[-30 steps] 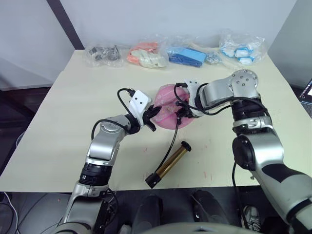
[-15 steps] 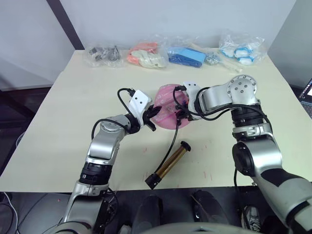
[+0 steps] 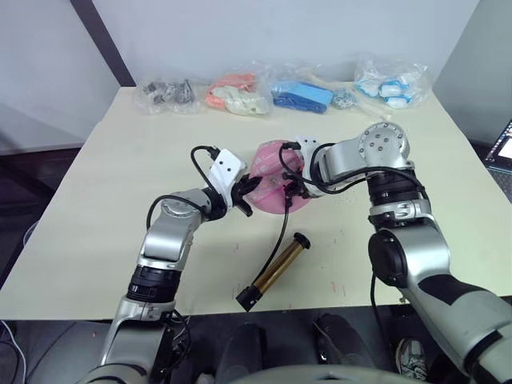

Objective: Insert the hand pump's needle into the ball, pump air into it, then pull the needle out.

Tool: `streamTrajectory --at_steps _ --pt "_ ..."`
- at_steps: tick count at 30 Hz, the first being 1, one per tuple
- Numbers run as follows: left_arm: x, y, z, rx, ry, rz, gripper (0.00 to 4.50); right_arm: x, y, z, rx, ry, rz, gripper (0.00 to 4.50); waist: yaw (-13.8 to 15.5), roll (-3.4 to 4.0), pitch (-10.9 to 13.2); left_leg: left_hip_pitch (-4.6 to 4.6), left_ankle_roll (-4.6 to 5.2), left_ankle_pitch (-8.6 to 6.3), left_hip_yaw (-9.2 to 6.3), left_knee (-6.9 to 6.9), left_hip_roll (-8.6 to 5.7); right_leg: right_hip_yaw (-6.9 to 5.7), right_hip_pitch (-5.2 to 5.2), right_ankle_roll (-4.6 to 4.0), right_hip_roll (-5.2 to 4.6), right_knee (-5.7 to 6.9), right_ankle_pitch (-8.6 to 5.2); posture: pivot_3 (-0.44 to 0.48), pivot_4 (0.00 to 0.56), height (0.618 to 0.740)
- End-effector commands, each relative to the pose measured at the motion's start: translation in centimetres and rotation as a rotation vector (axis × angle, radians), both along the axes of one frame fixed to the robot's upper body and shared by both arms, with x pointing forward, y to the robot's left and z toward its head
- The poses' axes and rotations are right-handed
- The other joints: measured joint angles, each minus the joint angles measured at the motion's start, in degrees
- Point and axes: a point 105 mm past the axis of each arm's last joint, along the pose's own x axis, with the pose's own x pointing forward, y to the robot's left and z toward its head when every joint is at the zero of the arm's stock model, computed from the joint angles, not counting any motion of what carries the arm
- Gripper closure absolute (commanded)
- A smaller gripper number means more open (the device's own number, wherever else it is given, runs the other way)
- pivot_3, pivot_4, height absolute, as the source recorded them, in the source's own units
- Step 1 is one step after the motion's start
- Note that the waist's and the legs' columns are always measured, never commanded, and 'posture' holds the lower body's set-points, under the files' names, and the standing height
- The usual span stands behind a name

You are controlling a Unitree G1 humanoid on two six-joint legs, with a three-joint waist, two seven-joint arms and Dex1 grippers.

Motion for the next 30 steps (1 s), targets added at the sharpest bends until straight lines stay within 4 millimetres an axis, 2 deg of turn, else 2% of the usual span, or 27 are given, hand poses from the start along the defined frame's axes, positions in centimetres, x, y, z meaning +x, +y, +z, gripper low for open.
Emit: streamTrajectory --at_steps 1,6,18,23,30 --pt "-3.9 -6.1 -2.8 -0.054 0.173 -0.345 4.46 0.3 2.4 1.3 0.075 -0.030 0.022 4.20 0.0 -0.02 0.0 0.08 0.00 0.00 0.01 -0.04 0.00 0.02 0.06 0.00 0.00 -0.01 0.00 0.000 0.150 0.740" --pt "-4.2 -6.1 -3.0 -0.056 0.188 -0.355 4.46 1.0 2.6 1.5 0.087 -0.037 -0.004 4.20 -0.1 -0.10 -0.1 0.57 0.00 0.00 0.01 -0.35 -0.02 0.19 0.33 -0.01 0.00 -0.11 -0.01 0.000 0.150 0.740" --pt "-4.2 -6.0 -3.3 -0.053 0.197 -0.351 4.46 1.9 2.6 1.5 0.094 -0.051 -0.035 4.20 -0.1 -0.26 -0.3 0.76 0.00 0.00 -0.10 -0.60 -0.06 0.26 0.38 -0.01 0.01 -0.17 -0.01 0.000 0.150 0.740" --pt "-3.3 -5.5 -3.3 -0.036 0.174 -0.312 4.46 1.5 1.8 1.9 0.065 -0.078 -0.004 4.20 -0.1 -0.24 -0.3 0.77 0.00 0.00 -0.17 -0.62 -0.06 0.25 0.41 -0.01 0.01 -0.22 -0.01 0.000 0.150 0.740" --pt "-1.8 -4.7 -2.9 -0.022 0.136 -0.265 4.46 0.4 1.3 2.8 0.008 -0.210 0.099 4.20 0.3 -0.09 -0.2 0.71 -0.01 0.00 -0.25 -0.62 -0.12 0.22 0.39 0.00 0.00 -0.29 -0.01 0.000 0.150 0.740"
